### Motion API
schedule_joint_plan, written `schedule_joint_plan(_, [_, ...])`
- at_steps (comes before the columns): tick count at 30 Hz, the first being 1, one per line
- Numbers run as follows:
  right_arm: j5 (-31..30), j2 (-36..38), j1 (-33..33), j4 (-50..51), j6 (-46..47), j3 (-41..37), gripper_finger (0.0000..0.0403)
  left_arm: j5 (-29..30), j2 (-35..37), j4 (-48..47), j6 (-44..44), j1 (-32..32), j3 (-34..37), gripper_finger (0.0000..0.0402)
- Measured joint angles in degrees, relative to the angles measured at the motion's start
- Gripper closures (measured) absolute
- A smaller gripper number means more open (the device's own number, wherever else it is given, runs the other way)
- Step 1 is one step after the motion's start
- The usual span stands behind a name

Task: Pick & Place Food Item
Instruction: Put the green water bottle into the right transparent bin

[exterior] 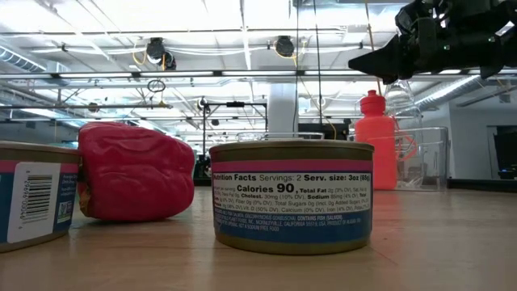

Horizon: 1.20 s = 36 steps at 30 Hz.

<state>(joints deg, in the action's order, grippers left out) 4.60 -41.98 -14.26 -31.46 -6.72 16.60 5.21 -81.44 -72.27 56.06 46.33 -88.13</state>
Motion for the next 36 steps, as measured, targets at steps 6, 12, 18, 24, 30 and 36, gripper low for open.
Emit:
schedule_joint_plan(6, [-0.02,-0.01,0.02,0.00,0.02,0.00,0.0396,-0.52,-2.02,0.02,-0.65,0.32,1.90,0.0108])
schedule_joint_plan(12, [-0.02,-0.02,0.02,-0.39,0.02,0.00,0.0398,-3.48,-2.97,0.05,-0.40,0.30,4.29,0.0115])
schedule_joint_plan(18, [-0.03,-0.01,0.02,-0.46,0.02,0.00,0.0399,-3.02,-2.97,-0.16,-0.65,-0.63,5.46,0.0149])
schedule_joint_plan(24, [-0.02,-0.02,0.00,-0.44,0.02,0.00,0.0399,-2.67,-2.97,-1.09,-0.40,-0.65,5.46,0.0175])
schedule_joint_plan(30, [-0.02,-0.02,0.02,-0.44,0.04,0.00,0.0399,-2.10,-2.94,-1.18,-0.91,-0.69,5.46,0.0207])
schedule_joint_plan(36, [-0.03,-0.02,0.01,-0.42,0.03,0.00,0.0399,-2.00,-2.94,-1.19,-0.62,-0.69,5.46,0.0244])
